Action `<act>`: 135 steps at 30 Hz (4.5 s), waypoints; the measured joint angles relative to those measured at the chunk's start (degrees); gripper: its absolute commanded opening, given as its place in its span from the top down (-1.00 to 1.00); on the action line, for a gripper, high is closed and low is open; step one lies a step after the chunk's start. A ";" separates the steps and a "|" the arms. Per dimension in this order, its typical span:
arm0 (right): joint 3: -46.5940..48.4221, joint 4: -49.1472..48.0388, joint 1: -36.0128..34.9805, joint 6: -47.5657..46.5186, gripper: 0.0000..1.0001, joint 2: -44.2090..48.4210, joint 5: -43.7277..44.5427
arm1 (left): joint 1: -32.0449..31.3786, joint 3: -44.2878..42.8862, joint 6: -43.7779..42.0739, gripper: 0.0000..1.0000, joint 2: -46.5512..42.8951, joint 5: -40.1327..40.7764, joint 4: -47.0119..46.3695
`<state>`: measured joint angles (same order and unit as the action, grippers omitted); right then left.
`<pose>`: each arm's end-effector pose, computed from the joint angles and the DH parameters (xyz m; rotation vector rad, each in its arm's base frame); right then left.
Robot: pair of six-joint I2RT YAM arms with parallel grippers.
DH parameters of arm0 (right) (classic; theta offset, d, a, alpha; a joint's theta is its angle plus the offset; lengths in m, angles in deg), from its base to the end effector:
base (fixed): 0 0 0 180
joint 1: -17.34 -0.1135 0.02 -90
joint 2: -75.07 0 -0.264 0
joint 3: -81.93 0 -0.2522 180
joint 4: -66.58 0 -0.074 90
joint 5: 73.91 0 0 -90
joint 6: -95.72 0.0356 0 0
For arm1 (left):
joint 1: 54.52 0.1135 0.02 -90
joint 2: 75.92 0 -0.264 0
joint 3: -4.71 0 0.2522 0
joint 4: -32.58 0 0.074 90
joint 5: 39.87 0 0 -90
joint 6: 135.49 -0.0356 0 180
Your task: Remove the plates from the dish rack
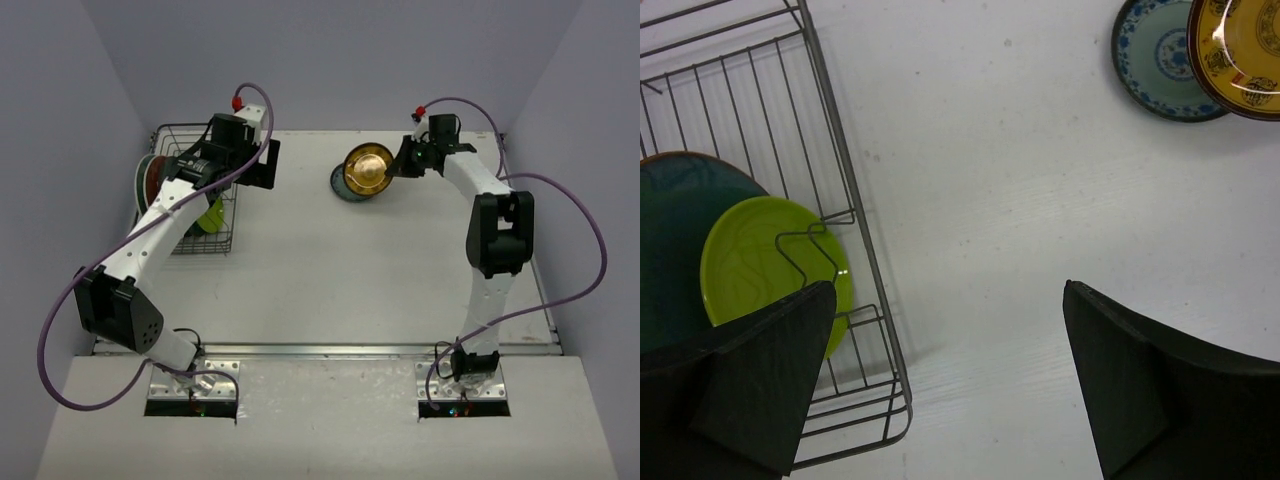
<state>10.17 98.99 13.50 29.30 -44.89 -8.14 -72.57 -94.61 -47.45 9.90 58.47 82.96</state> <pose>0.4732 0.0464 0.2169 0.1935 2.3634 0.7293 0.3186 -0.0984 0.3701 0.3040 2.1855 0.0049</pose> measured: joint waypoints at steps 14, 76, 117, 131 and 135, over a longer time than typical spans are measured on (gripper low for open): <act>16.69 3.42 -0.41 4.16 0.13 -17.03 -1.67 | 0.02 0.01 0.33 -0.89 0.37 5.74 -0.39; -19.87 -1.36 -8.20 -10.00 -0.97 22.12 15.08 | 11.28 0.01 -0.80 0.74 21.47 31.60 2.58; -20.60 -2.42 -8.63 -9.43 -0.98 27.76 4.41 | -1.75 -9.92 -11.66 1.00 5.62 24.92 0.02; -18.00 -9.95 -12.22 0.10 -0.69 26.22 -11.32 | -1.68 -8.88 -7.03 1.00 -1.15 -21.75 5.81; -17.41 -11.16 -14.02 1.52 -0.27 24.59 -13.55 | -1.68 -8.34 -6.56 1.00 -1.01 -27.39 6.85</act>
<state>-7.24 87.83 -0.52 30.82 -20.30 -21.69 -74.25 -102.95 -54.01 8.89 31.07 89.81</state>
